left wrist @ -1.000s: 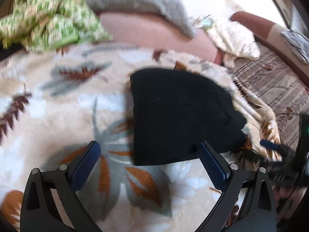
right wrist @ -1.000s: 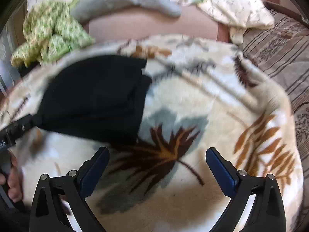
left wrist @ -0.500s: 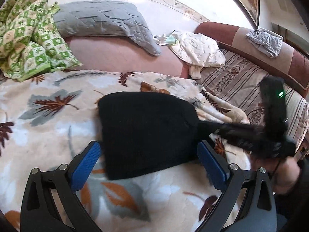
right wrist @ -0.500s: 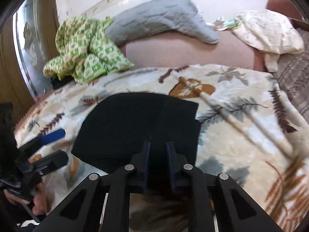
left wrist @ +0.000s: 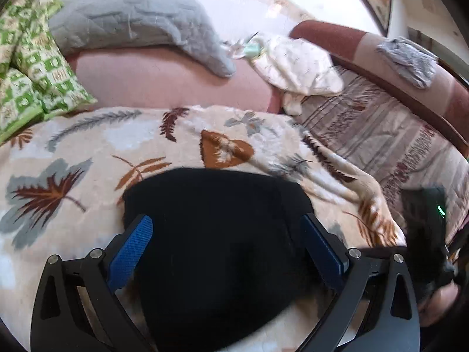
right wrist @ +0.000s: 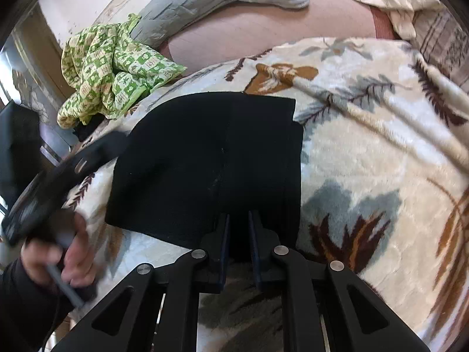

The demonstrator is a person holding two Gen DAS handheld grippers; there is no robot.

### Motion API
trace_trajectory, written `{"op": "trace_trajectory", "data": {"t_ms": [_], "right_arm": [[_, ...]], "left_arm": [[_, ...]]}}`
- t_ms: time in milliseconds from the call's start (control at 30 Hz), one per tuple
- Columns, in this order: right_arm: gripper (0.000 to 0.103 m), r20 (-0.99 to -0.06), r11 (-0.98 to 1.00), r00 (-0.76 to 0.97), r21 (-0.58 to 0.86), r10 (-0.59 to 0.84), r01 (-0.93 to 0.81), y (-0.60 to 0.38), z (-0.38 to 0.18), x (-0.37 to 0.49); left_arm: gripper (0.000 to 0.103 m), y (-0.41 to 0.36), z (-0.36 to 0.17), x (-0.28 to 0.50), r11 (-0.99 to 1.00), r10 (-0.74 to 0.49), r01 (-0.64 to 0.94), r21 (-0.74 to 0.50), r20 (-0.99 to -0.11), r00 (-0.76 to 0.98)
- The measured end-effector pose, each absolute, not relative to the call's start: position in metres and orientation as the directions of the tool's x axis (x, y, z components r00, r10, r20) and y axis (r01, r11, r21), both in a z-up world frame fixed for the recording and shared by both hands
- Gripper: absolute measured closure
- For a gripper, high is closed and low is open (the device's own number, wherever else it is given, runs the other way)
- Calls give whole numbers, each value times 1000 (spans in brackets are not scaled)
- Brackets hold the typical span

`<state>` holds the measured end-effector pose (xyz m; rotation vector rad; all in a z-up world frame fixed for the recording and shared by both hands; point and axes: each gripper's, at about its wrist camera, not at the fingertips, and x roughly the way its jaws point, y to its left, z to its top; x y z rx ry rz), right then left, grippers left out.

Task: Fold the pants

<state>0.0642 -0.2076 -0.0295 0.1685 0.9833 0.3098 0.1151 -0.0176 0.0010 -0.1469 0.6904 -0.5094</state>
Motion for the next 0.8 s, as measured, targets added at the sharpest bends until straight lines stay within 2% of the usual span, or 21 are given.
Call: {"op": "trace_trajectory", "data": {"t_ms": [100, 200, 300, 367, 433, 533, 567, 633, 700, 733, 800], "right_arm": [[90, -788, 936, 504, 307, 352, -174, -210, -31, 65], [90, -786, 930, 499, 325, 365, -170, -212, -29, 68], [93, -771, 919, 502, 352, 391, -176, -218, -13, 73], [88, -700, 925, 612, 340, 368, -167, -226, 15, 80], [86, -657, 945, 684, 287, 316, -160, -226, 33, 90], [86, -613, 937, 711, 278, 344, -213, -214, 36, 115], [86, -616, 933, 703, 281, 355, -225, -209, 31, 122], [89, -684, 943, 649, 225, 333, -246, -194, 7, 140], [94, -797, 975, 574, 80, 187, -206, -187, -27, 155], [94, -772, 976, 606, 85, 192, -201, -193, -32, 152], [94, -778, 979, 599, 107, 192, -175, -194, -32, 153]], "left_arm": [[2, -29, -22, 146, 872, -481, 384, -304, -683, 551], [1, -57, -35, 147, 893, -376, 430, -134, -748, 546], [1, -54, -34, 147, 891, -392, 421, -166, -749, 534], [1, -50, -35, 142, 887, -410, 424, -181, -730, 547], [1, -48, -35, 139, 888, -415, 421, -186, -718, 559], [1, -49, -34, 139, 889, -413, 422, -179, -712, 568], [1, -49, -34, 141, 889, -414, 421, -181, -710, 569], [1, -49, -34, 142, 889, -416, 420, -184, -707, 572], [1, -49, -35, 142, 888, -419, 422, -185, -705, 572], [0, -50, -35, 142, 889, -415, 422, -180, -706, 573], [0, -51, -33, 143, 892, -405, 418, -171, -710, 576]]}}
